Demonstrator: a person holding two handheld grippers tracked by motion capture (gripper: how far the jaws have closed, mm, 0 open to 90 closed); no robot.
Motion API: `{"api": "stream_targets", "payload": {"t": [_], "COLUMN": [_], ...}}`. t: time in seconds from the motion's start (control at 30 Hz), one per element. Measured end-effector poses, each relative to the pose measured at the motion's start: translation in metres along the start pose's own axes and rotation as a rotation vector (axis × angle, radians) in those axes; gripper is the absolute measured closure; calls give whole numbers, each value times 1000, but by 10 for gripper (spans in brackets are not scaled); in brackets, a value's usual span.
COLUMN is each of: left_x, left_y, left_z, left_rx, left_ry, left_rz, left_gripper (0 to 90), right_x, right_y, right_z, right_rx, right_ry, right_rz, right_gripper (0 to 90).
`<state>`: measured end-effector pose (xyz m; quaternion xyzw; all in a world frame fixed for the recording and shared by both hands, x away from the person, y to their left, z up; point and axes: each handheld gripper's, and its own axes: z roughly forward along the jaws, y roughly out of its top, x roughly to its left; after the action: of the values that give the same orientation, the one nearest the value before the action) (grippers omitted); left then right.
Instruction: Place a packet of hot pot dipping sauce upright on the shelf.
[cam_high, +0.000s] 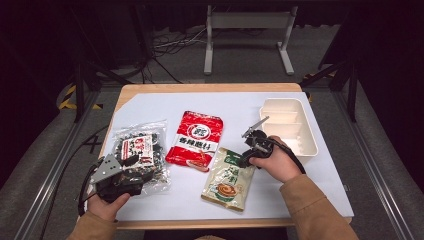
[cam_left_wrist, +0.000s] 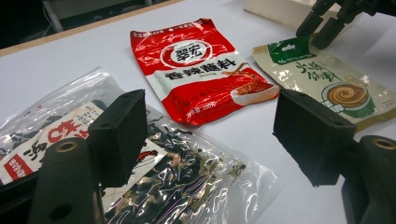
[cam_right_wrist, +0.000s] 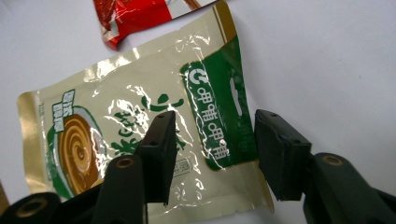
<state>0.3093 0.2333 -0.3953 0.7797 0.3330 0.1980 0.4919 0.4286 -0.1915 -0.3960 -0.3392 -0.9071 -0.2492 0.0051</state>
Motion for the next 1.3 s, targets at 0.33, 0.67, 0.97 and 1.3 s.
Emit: {"api": "stream_targets", "payload": {"t": [0.33,0.67,0.97,1.3], "left_x": [0,1,1,3], "left_y": [0,0,0,-1], "left_z": [1,1,1,1], "left_rx": [3,1,2,1], "left_ry": [0,-3,-2,1], "left_rz": [3,2,-1,-5], "left_gripper": [267,266,264,260], "right_x": [3,10,13,14], "right_y": [2,8,9,11], "right_z": [2,23,24,15], "right_rx": [26,142,172,156], "right_ry": [89,32,-60,-67], "right_rz": [-53,-148,-190,-169], "right_gripper": [557,597,867,900]}}
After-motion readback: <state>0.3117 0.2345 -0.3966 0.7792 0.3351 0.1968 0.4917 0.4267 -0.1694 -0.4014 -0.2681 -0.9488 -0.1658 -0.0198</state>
